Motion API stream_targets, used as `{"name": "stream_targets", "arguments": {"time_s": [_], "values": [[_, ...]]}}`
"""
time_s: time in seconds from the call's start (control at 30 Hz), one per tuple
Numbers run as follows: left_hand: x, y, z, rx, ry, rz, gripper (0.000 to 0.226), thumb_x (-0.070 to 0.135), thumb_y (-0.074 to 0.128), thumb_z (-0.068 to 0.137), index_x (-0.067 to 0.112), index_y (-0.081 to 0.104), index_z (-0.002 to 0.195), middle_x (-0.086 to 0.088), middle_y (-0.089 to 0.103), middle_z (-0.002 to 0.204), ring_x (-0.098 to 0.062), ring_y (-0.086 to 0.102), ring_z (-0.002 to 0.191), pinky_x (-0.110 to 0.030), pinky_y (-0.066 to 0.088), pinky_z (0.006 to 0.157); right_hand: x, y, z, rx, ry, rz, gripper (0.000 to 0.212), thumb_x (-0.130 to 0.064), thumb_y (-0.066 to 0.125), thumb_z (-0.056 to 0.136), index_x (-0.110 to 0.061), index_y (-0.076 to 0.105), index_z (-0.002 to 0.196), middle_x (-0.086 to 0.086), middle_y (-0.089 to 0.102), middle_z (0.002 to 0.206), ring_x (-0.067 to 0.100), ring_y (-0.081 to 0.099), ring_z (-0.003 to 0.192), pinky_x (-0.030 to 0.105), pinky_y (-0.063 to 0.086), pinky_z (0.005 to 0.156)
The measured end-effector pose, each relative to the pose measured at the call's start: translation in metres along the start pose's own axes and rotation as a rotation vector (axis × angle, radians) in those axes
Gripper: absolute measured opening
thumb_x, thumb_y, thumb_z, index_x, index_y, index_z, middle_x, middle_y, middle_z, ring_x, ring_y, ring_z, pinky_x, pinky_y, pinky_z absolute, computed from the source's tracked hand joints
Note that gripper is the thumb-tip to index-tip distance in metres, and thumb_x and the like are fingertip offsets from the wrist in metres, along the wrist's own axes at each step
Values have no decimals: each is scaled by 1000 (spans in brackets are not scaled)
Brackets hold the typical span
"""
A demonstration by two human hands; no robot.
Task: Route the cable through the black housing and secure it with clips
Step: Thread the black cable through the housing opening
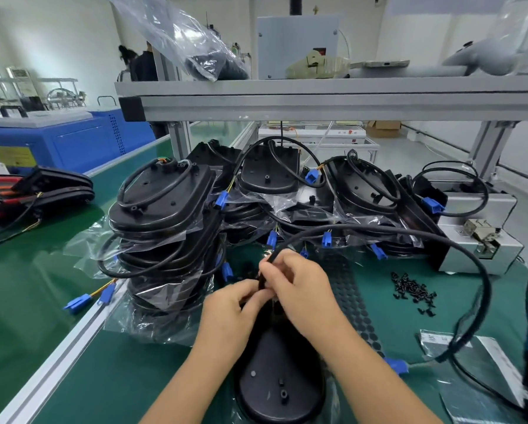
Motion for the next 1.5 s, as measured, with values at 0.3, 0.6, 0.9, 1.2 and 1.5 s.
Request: {"name": "stream_targets", "arguments": {"time_s": [0.3, 0.6, 0.9, 1.2, 1.5], "values": [[-2, 14, 5, -127, -79, -31, 12, 18, 78, 73, 25, 76, 81, 12, 73, 80, -2, 67, 75, -20, 52, 77, 11, -35, -6, 122, 117, 494, 8, -9, 55, 92, -14, 62, 91, 8, 73, 83, 9, 62, 64, 20, 53, 55], [-5, 15, 8, -123, -171, -127, 5, 23, 80, 70, 25, 77, 73, 6, 74, 71, -8, 68, 69, -22, 53, 67, 8, -16, -10, 34, -60, 99, 16, -18, 57, 90, -34, 57, 86, -10, 69, 80, 5, 64, 69, 19, 53, 64], [-7, 13, 3, -169, -111, -168, 16, 24, 80, 70, 37, 74, 76, 16, 73, 84, -1, 66, 76, -10, 48, 71, 10, -14, -8, -24, -108, -53, 6, -20, 58, 90, -25, 60, 89, -6, 67, 75, 7, 65, 72, 25, 55, 68], [4, 10, -1, -128, 103, -43, 7, 13, 72, 79, 19, 75, 81, 10, 74, 85, -3, 65, 85, -17, 48, 79, 6, -21, -28, -2, 20, -18, 9, -23, 62, 87, -25, 65, 79, -7, 67, 72, 1, 62, 72, 13, 46, 67], [30, 16, -5, -308, 408, 364, 20, 24, 52, 93, 14, 68, 98, 4, 67, 94, -19, 56, 90, -29, 44, 83, -55, -66, -51, 67, -499, -769, 25, -47, 47, 90, -33, 67, 96, -17, 65, 104, 9, 56, 106, 37, 35, 103]]}}
Point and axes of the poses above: each hand's wrist, its own z-axis towards the middle knuckle, its own y-axis out of the palm, x = y × z, the point moved 5 cm from there along z, towards the middle knuckle
